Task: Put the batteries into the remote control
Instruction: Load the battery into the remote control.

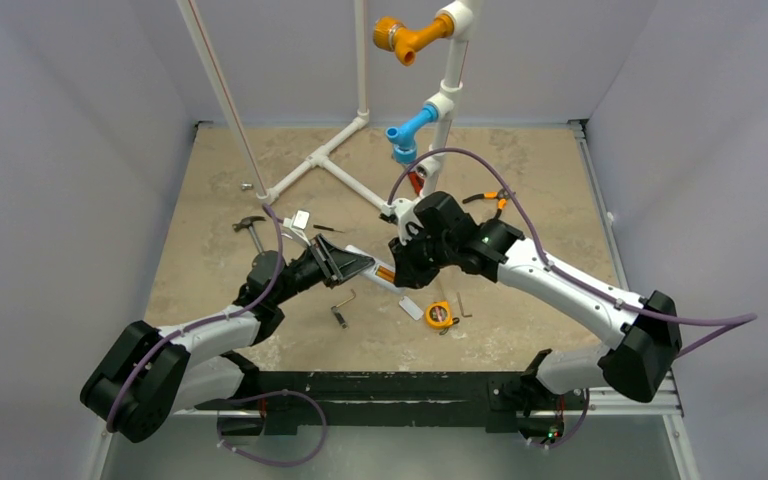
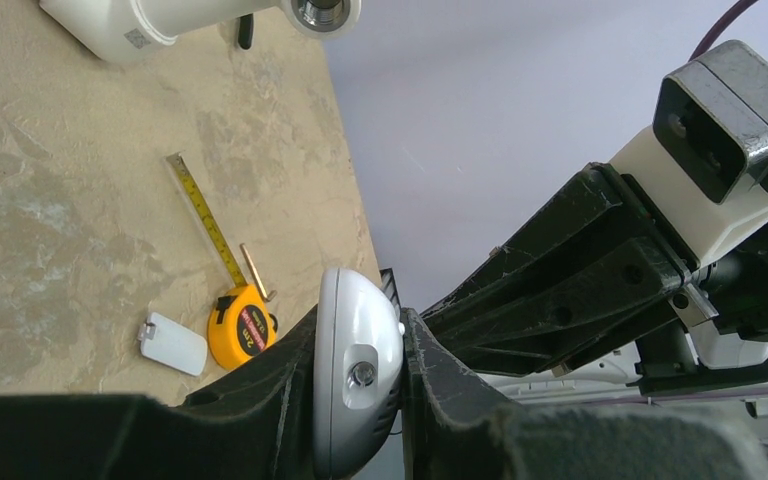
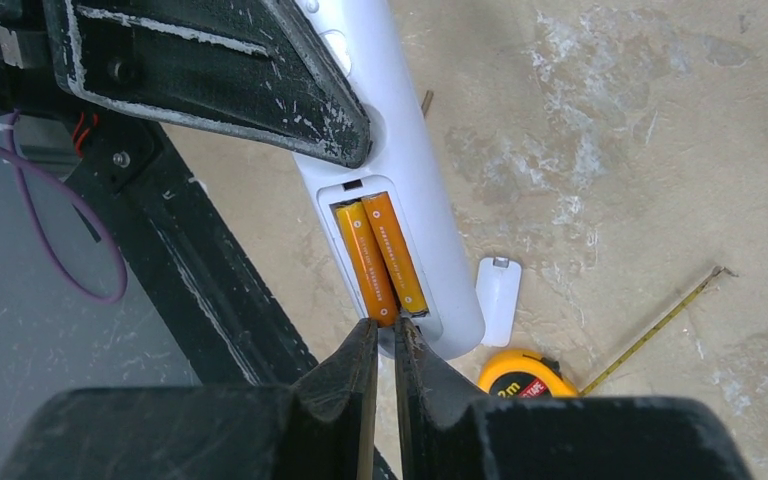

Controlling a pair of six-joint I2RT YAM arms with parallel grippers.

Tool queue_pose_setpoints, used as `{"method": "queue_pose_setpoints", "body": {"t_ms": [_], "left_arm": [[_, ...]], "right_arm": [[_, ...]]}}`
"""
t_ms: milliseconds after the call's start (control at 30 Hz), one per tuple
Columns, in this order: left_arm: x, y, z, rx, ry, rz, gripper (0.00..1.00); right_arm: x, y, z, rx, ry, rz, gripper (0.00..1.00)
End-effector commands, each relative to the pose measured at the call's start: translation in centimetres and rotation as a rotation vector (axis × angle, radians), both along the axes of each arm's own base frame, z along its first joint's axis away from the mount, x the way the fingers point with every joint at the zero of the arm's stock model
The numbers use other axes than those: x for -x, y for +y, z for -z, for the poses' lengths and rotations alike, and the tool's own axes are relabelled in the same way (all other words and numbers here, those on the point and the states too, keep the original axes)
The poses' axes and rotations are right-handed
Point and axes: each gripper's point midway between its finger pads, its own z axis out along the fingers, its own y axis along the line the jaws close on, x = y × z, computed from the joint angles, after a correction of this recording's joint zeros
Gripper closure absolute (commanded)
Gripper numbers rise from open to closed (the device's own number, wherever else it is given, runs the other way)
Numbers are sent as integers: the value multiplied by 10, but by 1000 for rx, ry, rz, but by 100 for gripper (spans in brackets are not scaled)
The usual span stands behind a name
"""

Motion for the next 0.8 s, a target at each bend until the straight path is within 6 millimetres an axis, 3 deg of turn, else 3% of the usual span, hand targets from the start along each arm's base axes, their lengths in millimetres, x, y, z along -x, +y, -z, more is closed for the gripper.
{"method": "queue_pose_setpoints", "body": {"t_ms": [0, 767], "left_arm": [[9, -7, -33, 75, -96, 63, 100], [7, -8, -33, 74, -93, 63, 100]], "right_arm": [[-15, 10, -11, -5, -42, 22, 91], [-23, 13, 5, 123, -81, 80, 92]]}}
